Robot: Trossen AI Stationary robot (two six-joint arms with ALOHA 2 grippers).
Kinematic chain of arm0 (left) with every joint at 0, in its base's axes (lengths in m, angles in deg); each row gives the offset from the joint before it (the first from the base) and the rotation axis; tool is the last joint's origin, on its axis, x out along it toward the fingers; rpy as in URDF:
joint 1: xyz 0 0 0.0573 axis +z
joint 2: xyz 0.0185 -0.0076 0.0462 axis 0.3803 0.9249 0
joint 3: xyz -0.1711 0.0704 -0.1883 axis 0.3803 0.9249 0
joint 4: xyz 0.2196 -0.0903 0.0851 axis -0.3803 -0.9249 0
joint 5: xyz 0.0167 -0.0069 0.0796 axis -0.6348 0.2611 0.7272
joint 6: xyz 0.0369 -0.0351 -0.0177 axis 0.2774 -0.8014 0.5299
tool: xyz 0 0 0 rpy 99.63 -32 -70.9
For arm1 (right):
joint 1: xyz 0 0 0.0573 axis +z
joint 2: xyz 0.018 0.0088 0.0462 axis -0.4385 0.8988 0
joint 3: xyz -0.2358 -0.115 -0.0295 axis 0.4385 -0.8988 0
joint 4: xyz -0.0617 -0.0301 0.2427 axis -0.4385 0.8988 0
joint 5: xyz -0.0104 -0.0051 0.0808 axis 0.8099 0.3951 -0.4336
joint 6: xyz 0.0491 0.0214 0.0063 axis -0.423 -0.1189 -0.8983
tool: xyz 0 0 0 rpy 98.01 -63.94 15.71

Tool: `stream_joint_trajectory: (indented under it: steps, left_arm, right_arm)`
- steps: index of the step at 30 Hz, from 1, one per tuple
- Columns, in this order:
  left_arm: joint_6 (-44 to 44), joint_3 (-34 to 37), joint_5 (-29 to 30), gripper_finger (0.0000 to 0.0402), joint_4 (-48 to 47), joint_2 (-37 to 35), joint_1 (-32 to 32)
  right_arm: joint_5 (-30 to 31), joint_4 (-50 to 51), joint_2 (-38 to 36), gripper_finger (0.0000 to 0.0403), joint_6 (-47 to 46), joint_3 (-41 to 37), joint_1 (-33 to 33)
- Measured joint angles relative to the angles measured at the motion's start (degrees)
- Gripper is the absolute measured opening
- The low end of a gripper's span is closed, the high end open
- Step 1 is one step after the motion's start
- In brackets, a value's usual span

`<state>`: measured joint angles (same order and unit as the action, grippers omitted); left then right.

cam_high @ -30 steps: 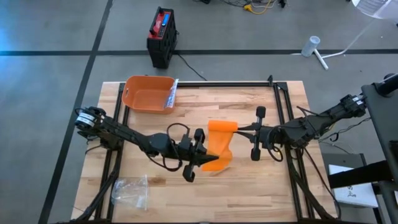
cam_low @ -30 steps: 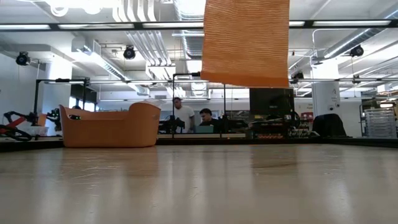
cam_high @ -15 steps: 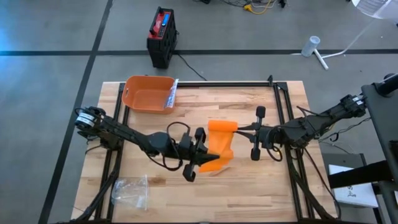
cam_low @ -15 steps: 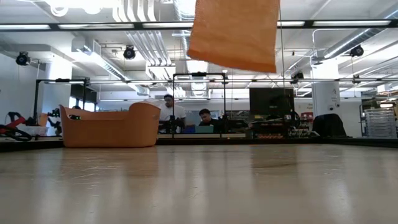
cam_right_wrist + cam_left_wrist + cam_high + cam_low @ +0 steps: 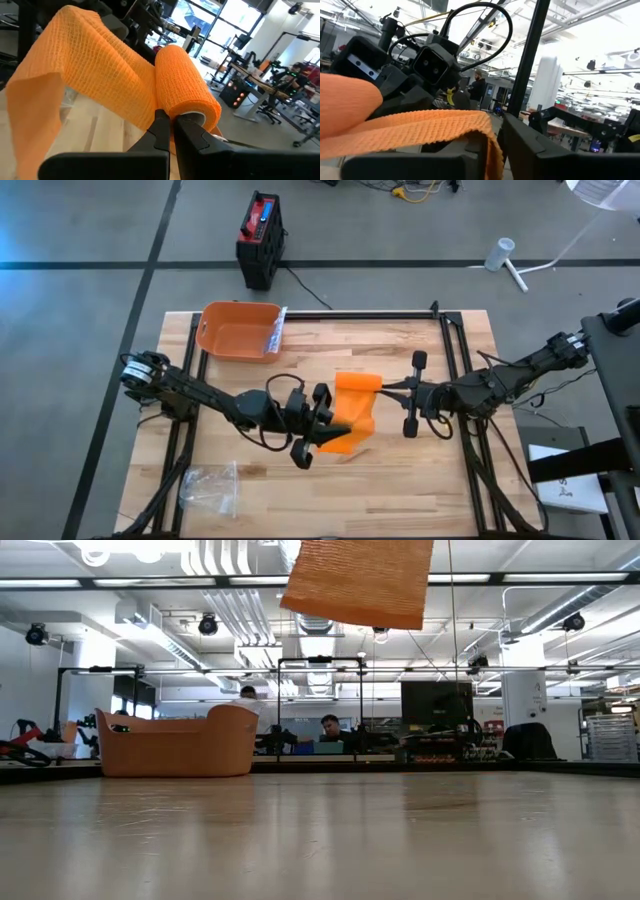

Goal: Roll bandage
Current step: Roll the orange bandage

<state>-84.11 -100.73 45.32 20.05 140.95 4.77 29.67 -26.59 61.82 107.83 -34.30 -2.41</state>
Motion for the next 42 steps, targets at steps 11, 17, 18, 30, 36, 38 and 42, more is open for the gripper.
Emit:
stream_joint_trajectory:
  steps: [11,17,18,30,36,38,42]
  left_arm:
    - [-2.7,0.0,0.0,0.0148,-1.0,0.0,0.1]
    - [-3.7,0.0,-0.9,0.0196,-4.6,0.0,0.0]
    - [-3.7,0.0,-0.9,0.0203,-5.7,0.0,-0.2]
    - [4.4,0.0,6.6,0.0235,-22.7,-0.1,0.0]
    - [10.2,0.1,12.3,0.0238,-26.1,-0.1,2.6]
    - [10.3,0.1,11.9,0.0242,-26.1,-0.1,3.8]
    - [10.5,0.2,8.2,0.0252,-26.5,-0.1,5.4]
  right_arm:
    - [0.7,0.0,0.0,0.0000,0.0,0.0,-1.6]
    - [0.6,0.1,0.0,0.0000,0.0,0.0,-2.6]
    - [0.6,0.1,0.0,0.0000,0.1,0.0,-2.6]
    - [0.1,-0.6,-0.2,0.0000,0.5,0.0,-1.3]
    - [0.0,-1.4,-0.1,0.0000,1.1,0.4,0.1]
    - [-0.1,-1.4,-0.1,0.0000,1.2,0.7,0.5]
    - [-0.1,-1.4,-0.1,0.0000,1.6,1.5,0.7]
